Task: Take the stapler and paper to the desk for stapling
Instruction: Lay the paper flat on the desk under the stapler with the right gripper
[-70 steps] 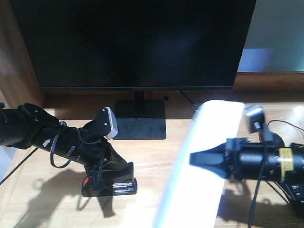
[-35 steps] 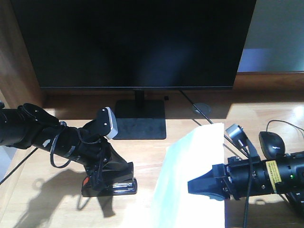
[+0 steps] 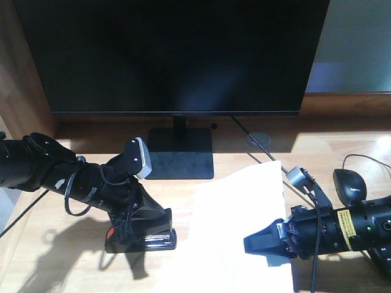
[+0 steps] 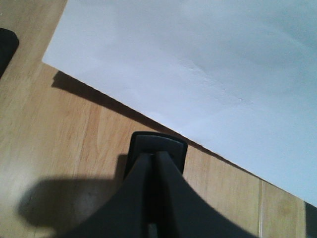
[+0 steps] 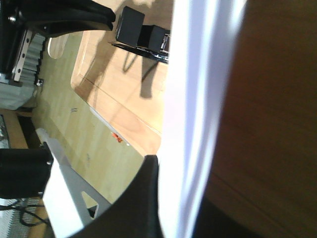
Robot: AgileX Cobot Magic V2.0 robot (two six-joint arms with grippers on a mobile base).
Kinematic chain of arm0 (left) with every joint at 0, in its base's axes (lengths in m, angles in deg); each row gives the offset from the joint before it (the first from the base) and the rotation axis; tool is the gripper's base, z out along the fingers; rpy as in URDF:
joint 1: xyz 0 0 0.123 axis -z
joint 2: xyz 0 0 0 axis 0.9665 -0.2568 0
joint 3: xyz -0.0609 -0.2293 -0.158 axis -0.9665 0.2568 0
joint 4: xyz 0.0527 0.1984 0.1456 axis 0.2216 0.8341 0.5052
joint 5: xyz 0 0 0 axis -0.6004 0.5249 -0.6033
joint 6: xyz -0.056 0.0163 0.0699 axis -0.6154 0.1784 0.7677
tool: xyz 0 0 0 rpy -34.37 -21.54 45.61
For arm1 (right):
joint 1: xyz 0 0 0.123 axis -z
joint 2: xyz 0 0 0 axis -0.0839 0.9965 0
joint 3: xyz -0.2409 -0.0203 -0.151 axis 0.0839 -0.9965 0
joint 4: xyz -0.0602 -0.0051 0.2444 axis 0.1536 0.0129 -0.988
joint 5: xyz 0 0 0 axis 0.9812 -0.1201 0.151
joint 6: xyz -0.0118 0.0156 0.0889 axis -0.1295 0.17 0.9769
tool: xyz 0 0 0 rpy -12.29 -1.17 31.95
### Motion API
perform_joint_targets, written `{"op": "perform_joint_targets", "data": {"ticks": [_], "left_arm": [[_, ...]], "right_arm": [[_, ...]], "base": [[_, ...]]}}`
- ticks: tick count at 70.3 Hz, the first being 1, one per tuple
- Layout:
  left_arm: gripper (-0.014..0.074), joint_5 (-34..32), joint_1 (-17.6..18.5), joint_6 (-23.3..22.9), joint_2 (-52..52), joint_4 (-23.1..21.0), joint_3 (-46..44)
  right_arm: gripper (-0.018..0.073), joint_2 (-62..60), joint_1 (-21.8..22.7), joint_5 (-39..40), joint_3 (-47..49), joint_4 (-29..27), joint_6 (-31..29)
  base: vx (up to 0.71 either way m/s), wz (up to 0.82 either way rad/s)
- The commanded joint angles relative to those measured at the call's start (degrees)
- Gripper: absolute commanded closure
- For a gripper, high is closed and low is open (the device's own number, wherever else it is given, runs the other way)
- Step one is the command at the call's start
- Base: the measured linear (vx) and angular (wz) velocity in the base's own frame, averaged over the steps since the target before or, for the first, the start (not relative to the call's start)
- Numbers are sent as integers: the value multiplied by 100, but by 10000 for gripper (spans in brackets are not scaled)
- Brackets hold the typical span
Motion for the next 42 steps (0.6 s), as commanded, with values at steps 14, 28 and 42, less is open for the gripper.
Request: {"op": "perform_joint_targets", "data": {"ticks": [14,28,42], "left_arm": [[603,114,29,-55,250,-265,-139],[603,114,29,-55,250,-265,-139],[603,114,29,-55,250,-265,-139]], "right_arm": [[562,-168,-17,230,99,-242,-967],[562,-168,-277,158,99,-735,-1132],[562,-168,-947,-762,99,-1548,-1070]], "base": [[0,0],[0,0],[0,0]]}}
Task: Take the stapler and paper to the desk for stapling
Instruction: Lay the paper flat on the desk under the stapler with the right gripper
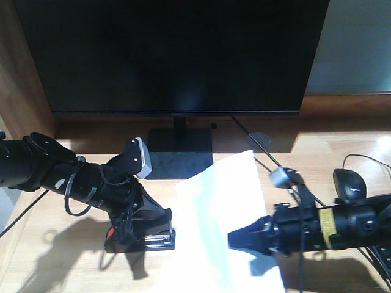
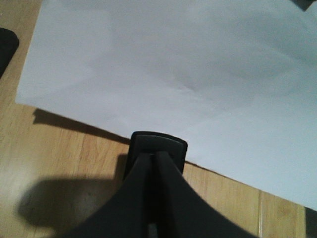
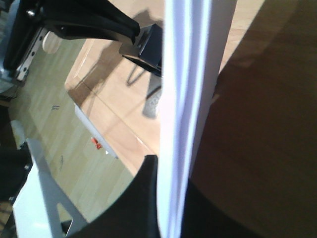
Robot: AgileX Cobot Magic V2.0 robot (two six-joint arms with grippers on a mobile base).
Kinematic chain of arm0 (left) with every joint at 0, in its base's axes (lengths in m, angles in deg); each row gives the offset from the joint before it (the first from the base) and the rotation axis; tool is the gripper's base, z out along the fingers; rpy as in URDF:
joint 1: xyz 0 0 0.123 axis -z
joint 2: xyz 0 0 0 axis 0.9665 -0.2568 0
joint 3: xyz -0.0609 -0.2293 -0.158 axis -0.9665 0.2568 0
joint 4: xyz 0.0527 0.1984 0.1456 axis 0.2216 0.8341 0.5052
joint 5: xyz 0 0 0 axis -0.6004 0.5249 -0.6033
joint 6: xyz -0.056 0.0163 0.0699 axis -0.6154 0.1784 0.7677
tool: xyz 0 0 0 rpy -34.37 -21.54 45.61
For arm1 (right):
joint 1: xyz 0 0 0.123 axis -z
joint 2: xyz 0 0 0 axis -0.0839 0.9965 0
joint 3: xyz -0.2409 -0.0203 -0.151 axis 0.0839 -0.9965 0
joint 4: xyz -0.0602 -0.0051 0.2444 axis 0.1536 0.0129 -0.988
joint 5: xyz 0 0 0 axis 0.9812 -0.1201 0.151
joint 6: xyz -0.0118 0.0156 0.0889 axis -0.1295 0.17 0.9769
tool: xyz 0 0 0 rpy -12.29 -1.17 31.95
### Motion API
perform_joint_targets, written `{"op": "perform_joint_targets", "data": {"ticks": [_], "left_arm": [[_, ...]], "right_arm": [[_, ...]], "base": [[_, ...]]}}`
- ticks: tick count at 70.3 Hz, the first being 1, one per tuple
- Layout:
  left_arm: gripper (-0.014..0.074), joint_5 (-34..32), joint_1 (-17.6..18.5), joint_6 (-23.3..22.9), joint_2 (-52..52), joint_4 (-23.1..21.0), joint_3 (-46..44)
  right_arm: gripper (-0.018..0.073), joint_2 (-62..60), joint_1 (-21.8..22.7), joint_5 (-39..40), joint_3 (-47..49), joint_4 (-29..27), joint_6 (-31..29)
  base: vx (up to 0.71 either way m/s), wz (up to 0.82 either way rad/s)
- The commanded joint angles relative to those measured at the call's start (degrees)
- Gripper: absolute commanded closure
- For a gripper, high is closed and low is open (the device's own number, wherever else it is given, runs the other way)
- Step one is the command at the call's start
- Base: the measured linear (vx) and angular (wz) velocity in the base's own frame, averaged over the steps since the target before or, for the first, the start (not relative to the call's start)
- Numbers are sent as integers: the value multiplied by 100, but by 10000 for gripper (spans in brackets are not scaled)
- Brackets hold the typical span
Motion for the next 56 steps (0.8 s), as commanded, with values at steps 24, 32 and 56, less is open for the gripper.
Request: {"op": "perform_joint_targets", "data": {"ticks": [24,32,56], "left_arm": [[603,114,29,-55,250,-265,-139],[603,114,29,-55,250,-265,-139],[603,114,29,-55,250,-265,-139]], "right_arm": [[562,-168,-271,-445,99,-991,142],[562,-24,-271,-289,99,-1274,246],[562,862,-523,717,99,-2460,-34]], "base": [[0,0],[0,0],[0,0]]}}
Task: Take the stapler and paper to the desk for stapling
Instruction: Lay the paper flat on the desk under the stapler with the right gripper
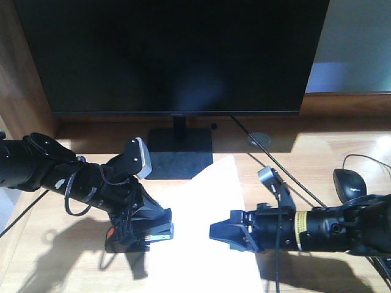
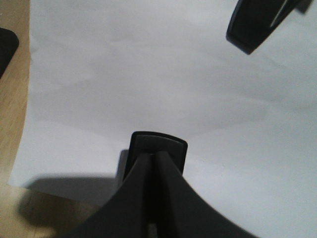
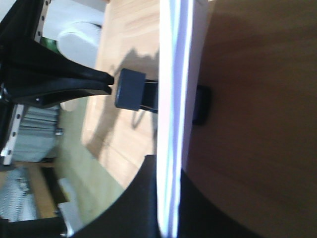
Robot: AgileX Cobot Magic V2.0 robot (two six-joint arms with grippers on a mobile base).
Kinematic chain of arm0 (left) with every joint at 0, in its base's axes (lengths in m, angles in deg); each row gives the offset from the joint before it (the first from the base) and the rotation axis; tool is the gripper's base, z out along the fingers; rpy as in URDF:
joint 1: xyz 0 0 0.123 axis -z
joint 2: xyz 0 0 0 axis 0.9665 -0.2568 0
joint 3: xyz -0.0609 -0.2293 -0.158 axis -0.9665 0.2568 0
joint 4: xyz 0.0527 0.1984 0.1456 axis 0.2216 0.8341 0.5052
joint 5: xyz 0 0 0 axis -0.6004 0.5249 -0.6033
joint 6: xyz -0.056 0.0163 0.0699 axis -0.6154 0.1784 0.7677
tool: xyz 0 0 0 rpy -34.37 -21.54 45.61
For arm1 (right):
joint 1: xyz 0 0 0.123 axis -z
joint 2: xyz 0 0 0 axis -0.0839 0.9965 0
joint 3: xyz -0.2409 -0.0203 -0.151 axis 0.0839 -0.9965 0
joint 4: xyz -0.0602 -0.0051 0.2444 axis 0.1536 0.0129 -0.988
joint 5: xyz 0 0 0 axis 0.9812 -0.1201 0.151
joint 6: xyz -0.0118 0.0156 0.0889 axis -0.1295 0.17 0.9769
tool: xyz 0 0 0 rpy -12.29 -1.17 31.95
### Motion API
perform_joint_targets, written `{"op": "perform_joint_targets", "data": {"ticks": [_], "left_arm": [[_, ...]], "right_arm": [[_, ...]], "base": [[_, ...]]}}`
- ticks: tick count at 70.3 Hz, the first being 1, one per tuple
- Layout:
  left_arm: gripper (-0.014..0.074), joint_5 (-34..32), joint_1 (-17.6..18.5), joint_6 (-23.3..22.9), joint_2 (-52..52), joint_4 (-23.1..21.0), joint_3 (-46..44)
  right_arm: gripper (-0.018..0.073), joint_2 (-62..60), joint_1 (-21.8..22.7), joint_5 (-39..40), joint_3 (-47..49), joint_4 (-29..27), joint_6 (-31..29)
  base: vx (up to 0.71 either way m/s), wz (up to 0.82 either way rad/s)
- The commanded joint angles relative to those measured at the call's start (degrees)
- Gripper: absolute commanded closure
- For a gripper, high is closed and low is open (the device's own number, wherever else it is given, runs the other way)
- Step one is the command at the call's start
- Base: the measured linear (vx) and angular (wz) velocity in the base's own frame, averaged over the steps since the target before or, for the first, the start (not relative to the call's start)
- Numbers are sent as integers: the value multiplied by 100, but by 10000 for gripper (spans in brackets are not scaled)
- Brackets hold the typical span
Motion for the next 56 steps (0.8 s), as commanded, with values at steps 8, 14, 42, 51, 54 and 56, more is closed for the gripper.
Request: {"op": "perform_joint_targets", "data": {"ticks": [8,14,42,51,54,56], "left_arm": [[603,114,29,-55,250,-265,-139],[603,114,29,-55,250,-265,-139],[603,114,29,-55,250,-265,-139],[603,114,29,-55,250,-265,-139],[603,114,29,-55,250,-265,-139],[603,114,29,-55,250,-265,-139]], "right_arm": [[562,29,-28,760,99,-949,-157],[562,71,-34,764,99,-1160,-125],[562,106,-34,741,99,-874,-13],[562,106,-34,736,99,-541,67],[562,106,-34,729,99,-501,67],[562,106,-34,711,99,-493,67]], "base": [[0,0],[0,0],[0,0],[0,0],[0,0],[0,0]]}}
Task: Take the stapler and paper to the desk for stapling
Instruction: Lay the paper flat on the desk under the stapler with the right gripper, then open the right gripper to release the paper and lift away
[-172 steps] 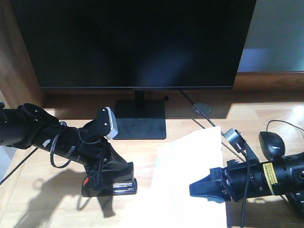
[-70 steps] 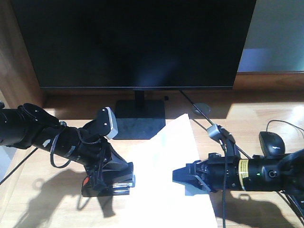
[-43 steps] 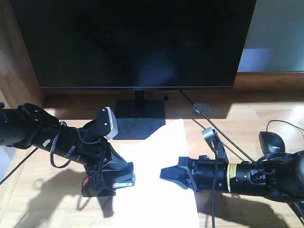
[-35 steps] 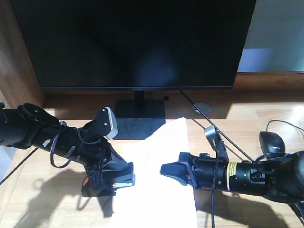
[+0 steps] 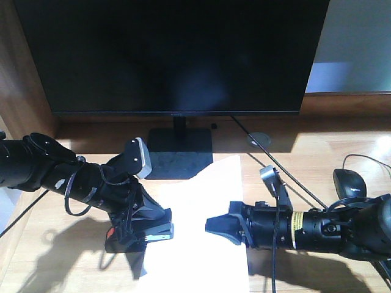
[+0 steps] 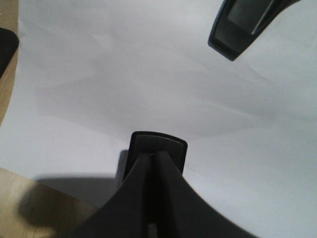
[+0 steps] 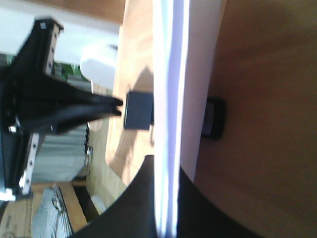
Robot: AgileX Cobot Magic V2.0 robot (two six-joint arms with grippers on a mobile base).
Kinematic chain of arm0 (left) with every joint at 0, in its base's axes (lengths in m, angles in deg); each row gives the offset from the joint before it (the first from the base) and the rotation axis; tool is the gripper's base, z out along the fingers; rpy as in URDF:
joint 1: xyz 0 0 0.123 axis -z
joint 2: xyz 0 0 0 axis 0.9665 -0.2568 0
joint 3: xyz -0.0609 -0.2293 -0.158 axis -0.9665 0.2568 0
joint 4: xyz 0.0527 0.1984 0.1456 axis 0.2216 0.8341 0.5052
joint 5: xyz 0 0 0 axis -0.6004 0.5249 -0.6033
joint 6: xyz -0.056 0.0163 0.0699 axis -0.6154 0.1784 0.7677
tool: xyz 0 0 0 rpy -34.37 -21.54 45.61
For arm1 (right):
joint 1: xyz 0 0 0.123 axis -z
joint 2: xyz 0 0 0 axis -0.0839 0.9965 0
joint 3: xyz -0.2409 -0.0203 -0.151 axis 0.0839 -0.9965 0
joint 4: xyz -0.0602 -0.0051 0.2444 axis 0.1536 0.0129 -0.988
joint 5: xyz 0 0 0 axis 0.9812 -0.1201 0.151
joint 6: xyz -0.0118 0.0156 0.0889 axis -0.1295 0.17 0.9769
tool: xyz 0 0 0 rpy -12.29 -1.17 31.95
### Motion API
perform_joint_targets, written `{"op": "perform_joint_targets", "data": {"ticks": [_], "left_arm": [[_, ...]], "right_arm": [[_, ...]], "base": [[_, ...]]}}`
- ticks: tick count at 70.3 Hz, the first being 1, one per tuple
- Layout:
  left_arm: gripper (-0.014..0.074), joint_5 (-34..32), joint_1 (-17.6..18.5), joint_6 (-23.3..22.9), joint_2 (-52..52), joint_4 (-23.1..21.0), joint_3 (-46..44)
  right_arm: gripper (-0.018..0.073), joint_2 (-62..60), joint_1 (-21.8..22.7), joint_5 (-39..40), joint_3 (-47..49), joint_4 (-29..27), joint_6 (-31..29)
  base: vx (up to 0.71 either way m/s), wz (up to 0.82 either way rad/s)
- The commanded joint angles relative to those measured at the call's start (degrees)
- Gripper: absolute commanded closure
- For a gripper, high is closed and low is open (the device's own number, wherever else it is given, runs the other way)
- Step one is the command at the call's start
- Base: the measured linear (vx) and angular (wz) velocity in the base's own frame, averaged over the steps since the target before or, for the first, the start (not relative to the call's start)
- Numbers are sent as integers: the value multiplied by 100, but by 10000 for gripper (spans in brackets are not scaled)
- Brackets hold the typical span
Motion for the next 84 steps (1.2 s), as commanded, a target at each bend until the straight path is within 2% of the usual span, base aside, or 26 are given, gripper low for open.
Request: {"op": "perform_joint_targets", "data": {"ticks": [1,11,23,33,41,54,84], "left_arm": [[603,114,29,-53,250,-265,-139],[603,114,29,-53,250,-265,-139],[603,114,29,-53,250,-265,-139],[603,114,29,-53,250,-265,-139],[603,114,29,-53,250,-265,-139],[603,114,29,-53,250,-265,-139],[603,114,29,-53,250,-265,-139]], "right_arm": [[562,-196,6,355,99,52,-8],[562,-196,6,102,99,74,28],[562,-196,6,-327,99,358,265],[562,-196,6,-355,99,374,265],[562,-196,-64,-364,99,322,265],[562,-196,-449,-622,113,-43,164],[562,-196,-440,-703,113,-126,169]], "base": [[0,0],[0,0],[0,0],[0,0],[0,0],[0,0],[0,0]]}}
